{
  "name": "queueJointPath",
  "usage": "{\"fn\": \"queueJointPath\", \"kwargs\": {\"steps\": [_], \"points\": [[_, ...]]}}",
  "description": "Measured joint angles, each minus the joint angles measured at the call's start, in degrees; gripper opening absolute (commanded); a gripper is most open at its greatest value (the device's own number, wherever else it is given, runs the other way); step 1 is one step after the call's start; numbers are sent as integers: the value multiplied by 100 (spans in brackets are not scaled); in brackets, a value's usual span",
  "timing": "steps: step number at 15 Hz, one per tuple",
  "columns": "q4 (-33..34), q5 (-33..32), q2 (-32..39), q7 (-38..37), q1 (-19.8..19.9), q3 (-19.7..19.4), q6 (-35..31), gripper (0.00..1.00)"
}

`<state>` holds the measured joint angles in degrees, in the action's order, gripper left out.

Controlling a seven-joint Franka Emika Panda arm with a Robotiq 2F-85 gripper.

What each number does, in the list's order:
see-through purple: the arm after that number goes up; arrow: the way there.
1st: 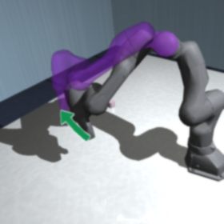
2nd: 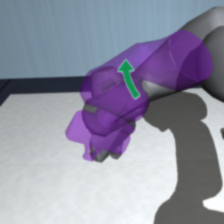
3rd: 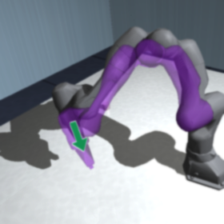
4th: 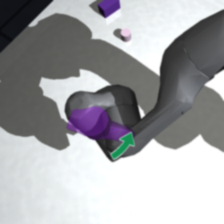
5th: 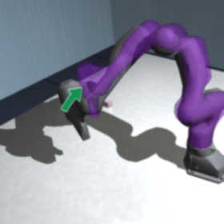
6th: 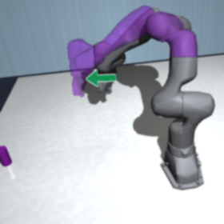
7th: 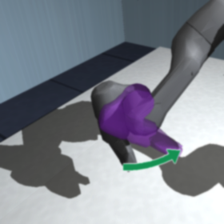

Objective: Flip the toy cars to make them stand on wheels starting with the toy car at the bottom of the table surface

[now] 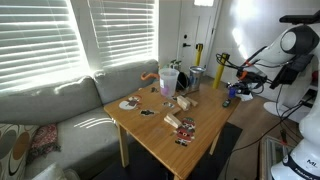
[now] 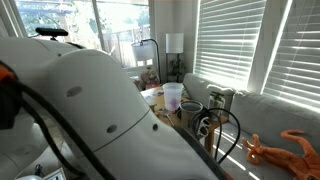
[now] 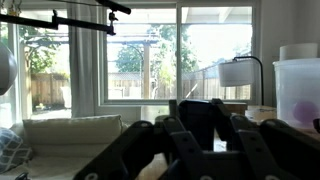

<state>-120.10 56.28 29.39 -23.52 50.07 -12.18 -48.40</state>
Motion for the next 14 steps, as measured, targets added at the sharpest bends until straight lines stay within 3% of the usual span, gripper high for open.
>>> {"fn": "queueJointPath", "kwargs": {"steps": [6,14], "points": [[118,0,252,-371,803,557,-1,12],[261,19,504,-543,1220,1029,12,12]]}}
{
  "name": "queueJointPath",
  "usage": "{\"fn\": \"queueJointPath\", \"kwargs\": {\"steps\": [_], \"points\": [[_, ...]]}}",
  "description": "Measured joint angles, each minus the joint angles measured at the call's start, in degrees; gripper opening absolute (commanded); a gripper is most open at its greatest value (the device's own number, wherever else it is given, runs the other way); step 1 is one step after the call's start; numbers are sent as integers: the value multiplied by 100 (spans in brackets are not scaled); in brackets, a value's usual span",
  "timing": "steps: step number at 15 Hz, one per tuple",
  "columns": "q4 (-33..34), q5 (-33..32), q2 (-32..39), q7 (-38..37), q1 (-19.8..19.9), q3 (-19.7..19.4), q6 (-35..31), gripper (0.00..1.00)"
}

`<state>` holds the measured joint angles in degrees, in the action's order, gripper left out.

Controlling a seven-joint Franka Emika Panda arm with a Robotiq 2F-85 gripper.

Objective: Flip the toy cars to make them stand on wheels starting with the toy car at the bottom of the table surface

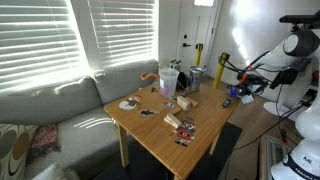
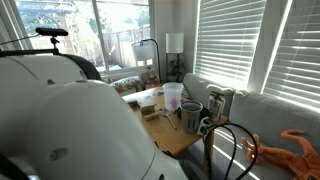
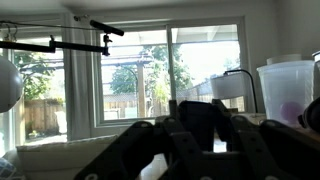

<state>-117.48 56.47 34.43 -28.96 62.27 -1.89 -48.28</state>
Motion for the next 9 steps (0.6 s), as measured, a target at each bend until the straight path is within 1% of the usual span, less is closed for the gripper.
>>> {"fn": "queueJointPath", "kwargs": {"steps": [5,8,9], "points": [[21,18,62,-96,44,11,59,12],[77,27,65,-227,61,-59,74,12],[98,51,65,-252,15,-157,102,12]]}}
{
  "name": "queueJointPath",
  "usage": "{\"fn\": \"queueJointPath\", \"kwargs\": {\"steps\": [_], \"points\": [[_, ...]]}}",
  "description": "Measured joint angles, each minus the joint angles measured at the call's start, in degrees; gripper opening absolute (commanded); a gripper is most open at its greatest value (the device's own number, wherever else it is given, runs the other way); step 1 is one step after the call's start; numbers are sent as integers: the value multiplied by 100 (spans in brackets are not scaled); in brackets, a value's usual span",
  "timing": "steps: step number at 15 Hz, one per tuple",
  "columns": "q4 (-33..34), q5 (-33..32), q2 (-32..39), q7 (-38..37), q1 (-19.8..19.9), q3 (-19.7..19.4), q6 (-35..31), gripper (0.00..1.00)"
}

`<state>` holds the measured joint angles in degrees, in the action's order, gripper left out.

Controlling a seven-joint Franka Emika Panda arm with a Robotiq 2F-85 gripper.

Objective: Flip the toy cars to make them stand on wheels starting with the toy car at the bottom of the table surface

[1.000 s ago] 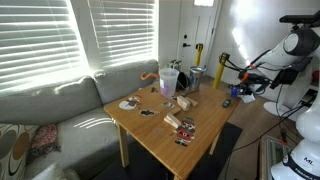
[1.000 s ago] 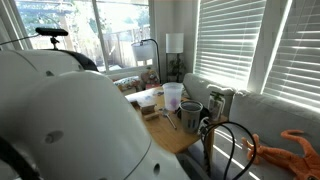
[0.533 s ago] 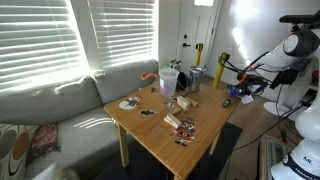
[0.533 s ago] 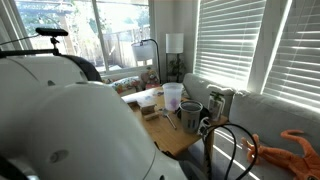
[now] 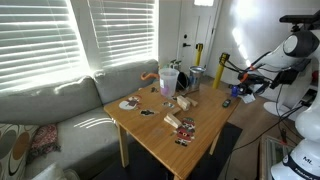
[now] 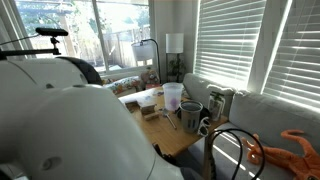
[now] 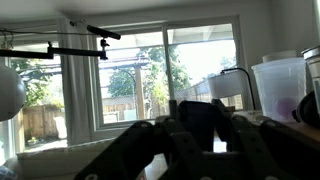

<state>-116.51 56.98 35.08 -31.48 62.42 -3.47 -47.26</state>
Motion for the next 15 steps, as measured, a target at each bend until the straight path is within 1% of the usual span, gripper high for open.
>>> {"fn": "queueJointPath", "kwargs": {"steps": [5,6,7,9,13,15], "points": [[76,126,8,-3,-482,-730,201,12],[93,136,27,-3,-552,-822,196,12],[113,143,50,2,-556,-826,196,12],[138,163,53,33,-456,-659,196,12],[150,182,1,74,-194,-44,196,12],[152,223,2,81,-181,189,196,12]]}}
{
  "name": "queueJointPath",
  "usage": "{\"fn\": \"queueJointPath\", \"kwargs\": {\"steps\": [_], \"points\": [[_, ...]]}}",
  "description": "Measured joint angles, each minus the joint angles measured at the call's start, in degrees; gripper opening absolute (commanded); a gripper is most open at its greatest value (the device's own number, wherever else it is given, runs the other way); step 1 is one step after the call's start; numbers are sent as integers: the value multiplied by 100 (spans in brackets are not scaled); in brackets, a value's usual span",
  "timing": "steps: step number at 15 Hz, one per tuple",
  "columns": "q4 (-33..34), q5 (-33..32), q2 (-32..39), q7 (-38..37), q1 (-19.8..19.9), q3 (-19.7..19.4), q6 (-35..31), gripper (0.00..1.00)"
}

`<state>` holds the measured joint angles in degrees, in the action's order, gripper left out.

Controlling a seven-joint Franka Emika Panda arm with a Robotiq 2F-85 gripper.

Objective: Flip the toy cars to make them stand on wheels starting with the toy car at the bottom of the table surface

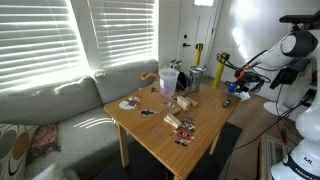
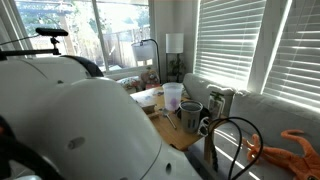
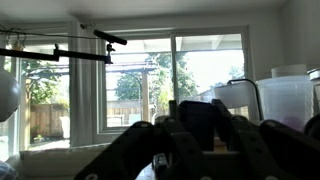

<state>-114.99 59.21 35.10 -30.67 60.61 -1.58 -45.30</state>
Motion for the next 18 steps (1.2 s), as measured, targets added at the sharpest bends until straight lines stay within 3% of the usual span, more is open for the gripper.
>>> {"fn": "queueJointPath", "kwargs": {"steps": [4,18], "points": [[0,60,81,1,-47,234,-4,12],[125,170,608,19,129,335,115,12]]}}
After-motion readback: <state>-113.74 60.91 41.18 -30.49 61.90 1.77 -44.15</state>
